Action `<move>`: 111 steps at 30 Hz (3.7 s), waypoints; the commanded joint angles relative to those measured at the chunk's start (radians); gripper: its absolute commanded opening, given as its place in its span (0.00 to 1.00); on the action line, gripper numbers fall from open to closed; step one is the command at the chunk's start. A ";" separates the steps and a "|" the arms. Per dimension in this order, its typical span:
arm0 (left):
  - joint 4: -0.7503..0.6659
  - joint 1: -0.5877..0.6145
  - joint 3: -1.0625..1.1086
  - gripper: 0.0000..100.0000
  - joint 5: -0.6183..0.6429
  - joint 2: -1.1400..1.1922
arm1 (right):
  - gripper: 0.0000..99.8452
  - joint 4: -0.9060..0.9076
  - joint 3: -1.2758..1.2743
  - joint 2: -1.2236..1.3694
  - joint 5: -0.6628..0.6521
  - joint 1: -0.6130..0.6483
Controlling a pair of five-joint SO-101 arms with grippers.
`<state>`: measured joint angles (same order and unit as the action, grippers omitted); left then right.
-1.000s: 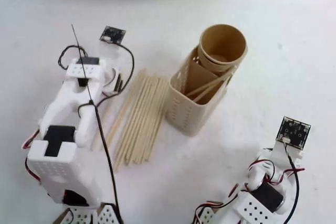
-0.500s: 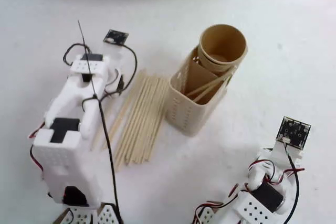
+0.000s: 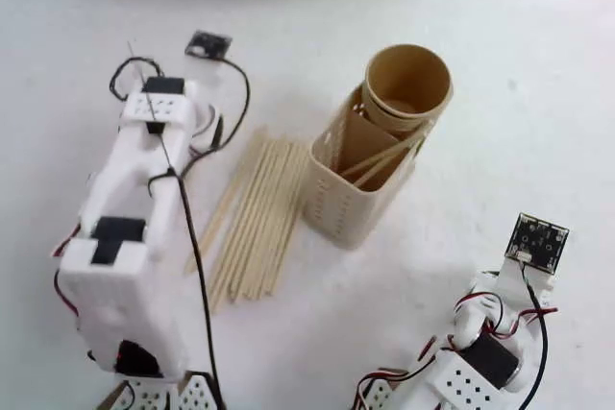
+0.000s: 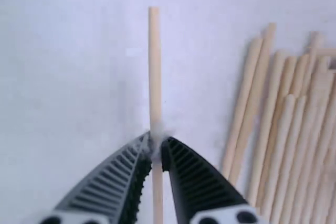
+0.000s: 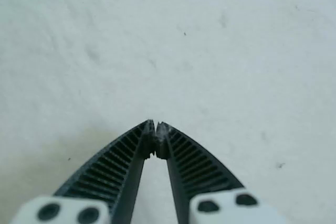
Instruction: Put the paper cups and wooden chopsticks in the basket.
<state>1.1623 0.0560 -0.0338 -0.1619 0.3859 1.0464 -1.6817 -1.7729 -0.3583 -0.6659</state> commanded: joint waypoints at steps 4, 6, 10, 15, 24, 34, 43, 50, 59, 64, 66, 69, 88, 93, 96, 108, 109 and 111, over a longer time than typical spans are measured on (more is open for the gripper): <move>0.074 -0.130 -0.041 0.02 0.031 -0.458 | 0.02 0.002 -0.011 0.005 -0.005 -0.005; 0.103 -0.182 -0.040 0.02 0.032 -0.582 | 0.02 0.002 -0.011 0.005 -0.005 -0.004; 0.135 -0.306 -0.038 0.02 0.034 -0.808 | 0.02 0.002 -0.011 0.005 -0.005 -0.002; 0.086 -0.460 0.012 0.02 0.034 -0.986 | 0.02 0.002 -0.011 0.005 -0.005 -0.002; -0.388 -0.625 0.192 0.02 0.028 -1.023 | 0.02 0.002 -0.011 0.005 -0.005 -0.002; -0.703 -0.664 0.269 0.02 0.032 -1.021 | 0.02 0.002 -0.011 0.005 -0.005 -0.002; -0.710 -0.717 0.400 0.03 0.032 -1.021 | 0.02 0.002 -0.011 0.005 -0.005 -0.002; -0.703 -0.704 0.419 0.03 0.031 -1.021 | 0.02 0.002 -0.011 0.005 -0.005 -0.002; -0.644 -0.704 0.410 0.13 0.046 -1.026 | 0.02 0.002 -0.011 0.005 -0.005 -0.004; -0.638 -0.702 0.410 0.11 0.055 -1.030 | 0.02 0.002 -0.011 0.005 -0.005 -0.004; -0.638 -0.673 0.410 0.10 0.057 -1.032 | 0.02 0.002 -0.011 0.005 -0.005 -0.004; -0.548 -0.593 0.413 0.07 0.054 -1.056 | 0.02 0.002 -0.011 0.005 -0.005 -0.005; -0.385 -0.076 0.477 0.15 -0.069 -0.360 | 0.02 0.002 -0.011 0.005 -0.006 -0.002; -0.206 -0.074 0.190 0.15 -0.074 -0.076 | 0.02 0.002 -0.011 0.005 -0.006 -0.002; -0.141 -0.067 0.101 0.13 -0.075 0.016 | 0.02 0.002 -0.011 0.005 -0.006 -0.002; -0.124 -0.050 0.080 0.11 -0.068 0.007 | 0.02 0.002 -0.011 0.005 -0.008 -0.002; -0.123 -0.047 0.089 0.11 -0.068 -0.019 | 0.02 0.002 -0.011 0.005 -0.008 -0.002; -0.147 -0.047 0.146 0.11 -0.075 -0.074 | 0.02 0.002 -0.011 0.005 -0.008 -0.002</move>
<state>1.0365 -0.0100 0.0844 -0.2279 0.4319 1.0464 -1.6817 -1.7729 -0.3583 -0.6659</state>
